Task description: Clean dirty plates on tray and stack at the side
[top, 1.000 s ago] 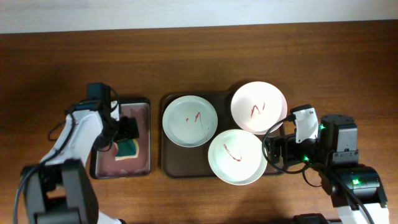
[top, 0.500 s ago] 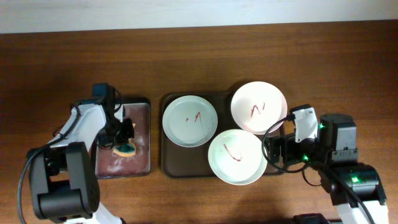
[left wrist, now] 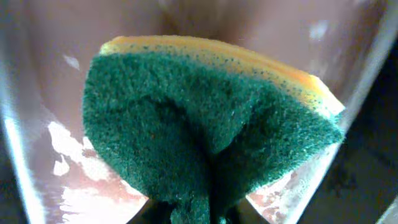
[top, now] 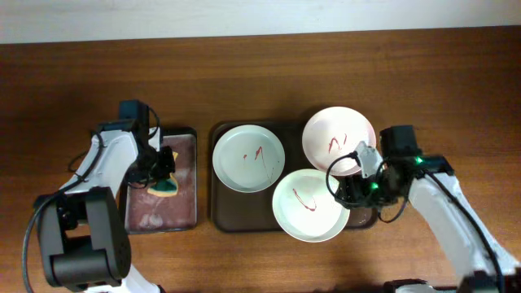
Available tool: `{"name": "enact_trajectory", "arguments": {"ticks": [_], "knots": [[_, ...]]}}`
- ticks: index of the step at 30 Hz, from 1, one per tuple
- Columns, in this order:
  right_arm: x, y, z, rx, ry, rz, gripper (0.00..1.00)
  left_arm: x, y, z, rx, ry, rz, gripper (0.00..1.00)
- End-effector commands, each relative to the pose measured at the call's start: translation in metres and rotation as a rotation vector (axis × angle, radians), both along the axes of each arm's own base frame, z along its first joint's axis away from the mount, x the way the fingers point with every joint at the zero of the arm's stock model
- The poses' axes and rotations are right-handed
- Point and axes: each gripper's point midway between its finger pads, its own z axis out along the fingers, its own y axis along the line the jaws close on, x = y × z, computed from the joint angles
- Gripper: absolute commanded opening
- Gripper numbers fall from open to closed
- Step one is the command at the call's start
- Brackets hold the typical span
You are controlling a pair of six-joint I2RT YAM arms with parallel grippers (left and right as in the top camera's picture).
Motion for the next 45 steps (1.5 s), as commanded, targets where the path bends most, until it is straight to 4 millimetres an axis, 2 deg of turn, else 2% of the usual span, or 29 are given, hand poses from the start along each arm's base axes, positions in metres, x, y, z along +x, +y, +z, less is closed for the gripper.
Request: {"name": "enact_trajectory", "arguments": {"ticks": [1, 3, 5, 8, 9, 13, 15, 16, 19, 21, 24, 27, 28, 45], "knots": [[0.006, 0.001, -0.012, 0.011, 0.043, -0.005, 0.63, -0.013, -0.008, -0.011, -0.006, 0.026, -0.026, 0.25], [0.005, 0.001, -0.021, 0.010, 0.076, -0.005, 0.61, -0.016, -0.008, -0.015, -0.006, 0.031, -0.026, 0.25], [0.004, 0.001, -0.032, 0.008, 0.112, -0.005, 0.46, -0.018, -0.008, -0.017, -0.006, 0.038, -0.026, 0.24], [-0.001, 0.001, -0.045, 0.006, 0.174, -0.006, 0.38, -0.019, -0.009, -0.017, -0.006, 0.039, -0.027, 0.24], [-0.003, 0.001, -0.049, 0.006, 0.189, -0.006, 0.33, -0.019, -0.009, -0.017, -0.006, 0.038, -0.026, 0.23], [-0.006, 0.001, -0.055, 0.005, 0.218, -0.006, 0.17, -0.019, -0.008, -0.017, -0.007, 0.039, -0.026, 0.14], [-0.006, 0.002, -0.054, 0.017, 0.218, -0.006, 0.13, -0.019, -0.009, -0.017, -0.007, 0.039, -0.027, 0.08], [-0.006, 0.004, -0.053, 0.025, 0.218, -0.006, 0.12, -0.019, -0.009, -0.017, -0.007, 0.039, -0.026, 0.00], [-0.006, 0.005, -0.053, 0.036, 0.219, -0.005, 0.10, -0.020, -0.008, -0.015, -0.007, 0.041, -0.026, 0.00], [-0.004, 0.007, -0.052, 0.048, 0.214, -0.005, 0.09, -0.016, -0.008, -0.007, -0.006, 0.022, -0.026, 0.00], [-0.002, 0.012, -0.050, 0.079, 0.203, -0.004, 0.06, -0.003, -0.010, 0.017, -0.014, -0.054, -0.027, 0.00], [0.002, 0.015, -0.049, 0.100, 0.187, -0.004, 0.05, 0.007, -0.025, 0.042, -0.102, -0.147, -0.038, 0.00], [0.002, 0.015, -0.049, 0.100, 0.187, -0.003, 0.05, 0.007, -0.027, 0.045, -0.107, -0.154, -0.039, 0.00], [0.002, 0.015, -0.049, 0.099, 0.186, -0.003, 0.04, 0.005, -0.027, 0.044, -0.107, -0.148, -0.039, 0.00]]}}
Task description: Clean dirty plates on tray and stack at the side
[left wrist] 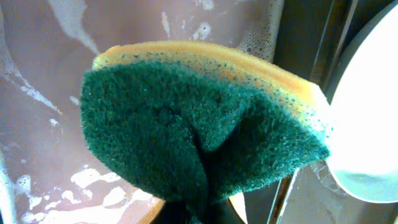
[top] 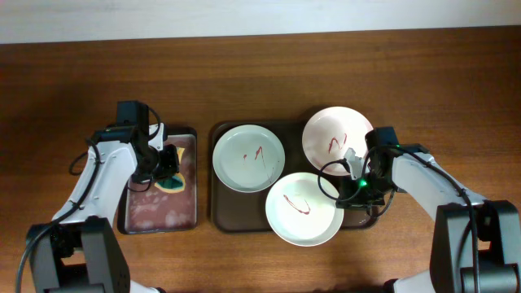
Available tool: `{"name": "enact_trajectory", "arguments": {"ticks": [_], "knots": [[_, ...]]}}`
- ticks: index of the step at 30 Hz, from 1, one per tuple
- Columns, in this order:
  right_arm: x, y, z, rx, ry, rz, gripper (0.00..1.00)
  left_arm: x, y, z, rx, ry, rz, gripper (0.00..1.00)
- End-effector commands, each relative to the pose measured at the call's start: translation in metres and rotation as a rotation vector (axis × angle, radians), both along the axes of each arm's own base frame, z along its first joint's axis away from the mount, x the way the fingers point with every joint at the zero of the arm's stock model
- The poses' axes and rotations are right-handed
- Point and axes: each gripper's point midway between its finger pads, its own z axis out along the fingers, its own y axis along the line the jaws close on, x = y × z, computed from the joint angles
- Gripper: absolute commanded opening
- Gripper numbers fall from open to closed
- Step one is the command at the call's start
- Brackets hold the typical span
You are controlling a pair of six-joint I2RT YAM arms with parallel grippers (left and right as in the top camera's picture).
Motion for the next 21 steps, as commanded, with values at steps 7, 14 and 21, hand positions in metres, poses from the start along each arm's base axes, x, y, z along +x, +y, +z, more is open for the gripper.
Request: {"name": "enact_trajectory", "arguments": {"ticks": [7, 14, 21], "knots": [[0.009, 0.002, 0.004, 0.021, -0.030, -0.001, 0.05, 0.053, 0.026, 0.023, 0.149, -0.233, 0.008, 0.00], [0.011, 0.002, 0.004, 0.021, -0.037, -0.001, 0.05, 0.076, 0.043, 0.078, 0.273, -0.446, 0.039, 0.00], [0.011, 0.002, 0.004, 0.021, -0.037, -0.001, 0.04, 0.067, 0.031, 0.091, 0.358, -0.451, 0.005, 0.00]]}}
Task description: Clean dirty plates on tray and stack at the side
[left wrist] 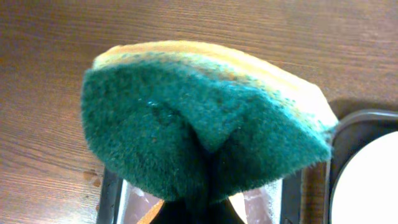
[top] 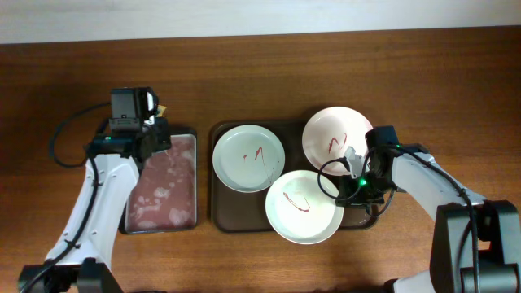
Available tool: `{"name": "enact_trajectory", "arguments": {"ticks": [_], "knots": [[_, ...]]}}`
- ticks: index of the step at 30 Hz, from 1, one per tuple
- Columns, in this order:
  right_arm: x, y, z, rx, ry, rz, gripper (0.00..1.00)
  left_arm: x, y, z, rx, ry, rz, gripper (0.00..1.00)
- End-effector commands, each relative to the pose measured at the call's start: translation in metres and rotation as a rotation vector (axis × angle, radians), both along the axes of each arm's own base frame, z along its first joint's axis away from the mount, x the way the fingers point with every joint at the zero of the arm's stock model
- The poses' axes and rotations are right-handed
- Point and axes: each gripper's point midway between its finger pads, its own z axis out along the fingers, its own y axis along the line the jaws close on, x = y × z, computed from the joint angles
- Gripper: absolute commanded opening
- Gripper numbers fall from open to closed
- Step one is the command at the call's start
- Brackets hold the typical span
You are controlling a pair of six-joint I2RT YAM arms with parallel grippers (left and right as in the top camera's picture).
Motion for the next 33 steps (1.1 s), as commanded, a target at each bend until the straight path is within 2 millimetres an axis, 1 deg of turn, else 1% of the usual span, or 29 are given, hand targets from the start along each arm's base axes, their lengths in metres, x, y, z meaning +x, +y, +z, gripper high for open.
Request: {"name": "enact_trajectory", "arguments": {"ticks": [1, 3, 5, 7, 8, 9, 13, 16, 18, 20, 22, 25, 28, 30, 33], "knots": [[0.006, 0.002, 0.004, 0.021, -0.015, -0.001, 0.04, -0.007, 0.001, 0.009, 0.051, 0.017, -0.005, 0.00], [0.006, 0.002, 0.004, 0.021, -0.015, -0.001, 0.04, -0.023, 0.001, -0.005, 0.033, 0.090, 0.027, 0.00], [0.006, 0.002, 0.004, 0.021, -0.015, -0.001, 0.04, -0.042, 0.000, -0.029, 0.004, 0.177, 0.067, 0.00], [0.006, 0.002, 0.004, 0.021, -0.015, -0.001, 0.04, -0.059, -0.016, -0.058, -0.079, 0.261, 0.027, 0.00], [0.006, 0.002, 0.004, 0.021, -0.015, -0.001, 0.04, -0.065, -0.021, -0.066, -0.108, 0.285, 0.014, 0.00], [0.006, 0.002, 0.004, 0.021, -0.015, -0.001, 0.04, -0.075, -0.029, -0.079, -0.150, 0.329, -0.004, 0.00], [0.006, 0.002, 0.004, 0.021, -0.015, -0.001, 0.04, -0.099, -0.037, -0.107, -0.200, 0.424, -0.001, 0.00], [0.005, 0.002, 0.004, 0.021, -0.014, -0.001, 0.04, -0.105, -0.051, -0.120, -0.267, 0.468, -0.031, 0.00], [0.005, 0.002, 0.004, 0.021, -0.014, -0.001, 0.04, -0.104, -0.061, -0.125, -0.282, 0.479, -0.057, 0.00], [0.005, 0.002, 0.004, 0.021, -0.014, -0.001, 0.04, -0.095, -0.072, -0.126, -0.292, 0.445, -0.093, 0.00], [0.005, 0.002, 0.004, 0.021, -0.013, -0.001, 0.04, -0.084, -0.078, -0.124, -0.290, 0.398, -0.117, 0.00], [0.005, 0.002, 0.004, 0.021, -0.011, -0.001, 0.04, -0.071, -0.081, -0.120, -0.297, 0.344, -0.129, 0.00], [0.005, 0.002, 0.004, 0.021, -0.011, -0.001, 0.04, -0.069, -0.081, -0.120, -0.302, 0.337, -0.132, 0.00], [0.005, 0.002, 0.004, 0.021, -0.011, -0.001, 0.04, -0.069, -0.081, -0.114, -0.300, 0.342, -0.130, 0.00], [0.005, 0.002, 0.004, 0.021, -0.012, -0.001, 0.04, -0.059, -0.077, -0.093, -0.276, 0.316, -0.120, 0.00]]}}
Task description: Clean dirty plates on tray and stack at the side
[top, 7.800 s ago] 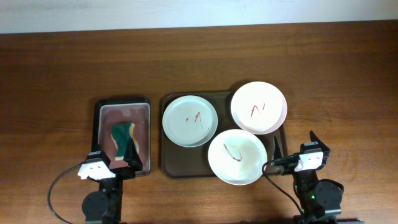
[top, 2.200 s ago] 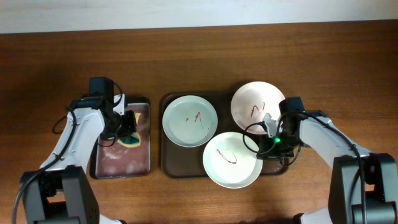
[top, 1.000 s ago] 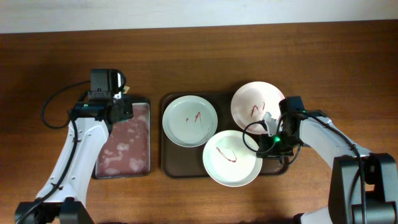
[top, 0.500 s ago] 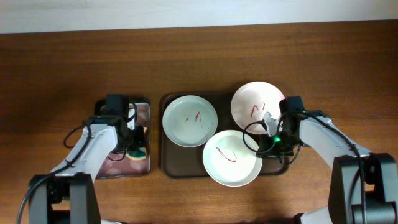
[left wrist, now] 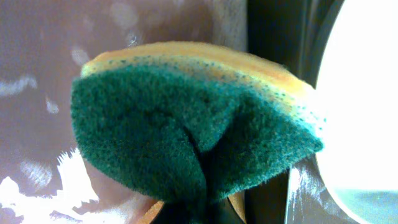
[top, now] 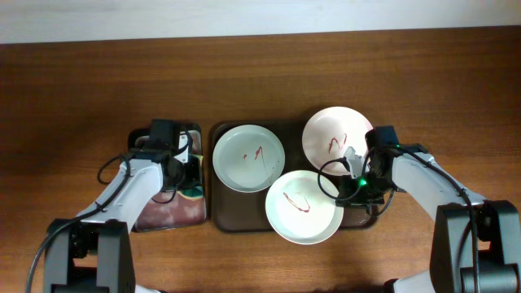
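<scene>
Three white plates with red smears lie on the dark tray (top: 218, 216): a left plate (top: 248, 158), a back-right plate (top: 339, 138) and a near plate (top: 304, 207). My left gripper (top: 186, 169) is shut on a green and yellow sponge (left wrist: 199, 124), which it holds over the right edge of the soapy-water tray (top: 167, 213), just left of the left plate (left wrist: 367, 93). My right gripper (top: 356, 185) sits at the near plate's right rim and seems shut on it, though the wrist hides its fingers.
The soapy-water tray (left wrist: 56, 68) holds pinkish water with foam. Its right edge runs close beside the dark tray's rim (left wrist: 273, 37). Brown wooden tabletop (top: 260, 73) surrounds both trays, with a pale wall strip at the back.
My left gripper, then holding the sponge over the table behind the soapy tray's back-left corner, now holds it at that tray's right edge beside the left plate. The right arm is unchanged.
At first the sponge was down in the soapy tray and my right gripper was at the near plate's rim. Then the plate lay slightly further left. Later the sponge was over the table behind the tray, and now sits beside the left plate.
</scene>
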Available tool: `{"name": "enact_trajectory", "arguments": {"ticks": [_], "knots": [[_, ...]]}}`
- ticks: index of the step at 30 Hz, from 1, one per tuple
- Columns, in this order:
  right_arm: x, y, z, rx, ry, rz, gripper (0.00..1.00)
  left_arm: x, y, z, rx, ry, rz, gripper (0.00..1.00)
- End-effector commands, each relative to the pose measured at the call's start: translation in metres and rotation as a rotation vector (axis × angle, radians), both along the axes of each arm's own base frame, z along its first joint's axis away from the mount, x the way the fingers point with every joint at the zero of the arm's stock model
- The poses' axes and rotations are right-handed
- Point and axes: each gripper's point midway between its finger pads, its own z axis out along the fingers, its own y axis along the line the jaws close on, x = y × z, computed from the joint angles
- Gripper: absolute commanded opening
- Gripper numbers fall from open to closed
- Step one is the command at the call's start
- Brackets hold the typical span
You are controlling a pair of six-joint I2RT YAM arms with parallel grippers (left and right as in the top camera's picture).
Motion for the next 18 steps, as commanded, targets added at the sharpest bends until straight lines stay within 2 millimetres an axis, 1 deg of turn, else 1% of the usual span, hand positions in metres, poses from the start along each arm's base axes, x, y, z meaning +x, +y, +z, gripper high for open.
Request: {"name": "enact_trajectory", "arguments": {"ticks": [1, 3, 5, 10, 11, 14, 15, 18], "knots": [[0.006, 0.002, 0.004, 0.021, -0.015, -0.001, 0.04, 0.023, -0.003, 0.037, -0.011, -0.081, 0.006, 0.00], [0.006, 0.002, 0.004, 0.021, -0.015, -0.001, 0.04, 0.029, -0.004, 0.052, -0.014, -0.110, 0.007, 0.00], [0.006, 0.002, 0.004, 0.021, -0.015, -0.001, 0.04, 0.032, 0.002, 0.064, 0.017, -0.134, 0.017, 0.00], [0.006, 0.002, 0.004, 0.021, -0.015, -0.001, 0.04, 0.033, 0.024, 0.087, 0.132, -0.197, 0.059, 0.00], [0.006, 0.002, 0.004, 0.021, -0.015, -0.001, 0.04, 0.034, 0.032, 0.091, 0.174, -0.214, 0.075, 0.00], [0.006, 0.002, 0.004, 0.021, -0.015, -0.001, 0.04, 0.038, 0.053, 0.098, 0.289, -0.246, 0.120, 0.00], [0.006, 0.002, 0.004, 0.021, -0.015, -0.001, 0.04, 0.037, 0.057, 0.099, 0.312, -0.248, 0.128, 0.00], [0.006, 0.002, 0.004, 0.021, -0.015, -0.001, 0.04, 0.038, 0.060, 0.100, 0.327, -0.251, 0.134, 0.00]]}}
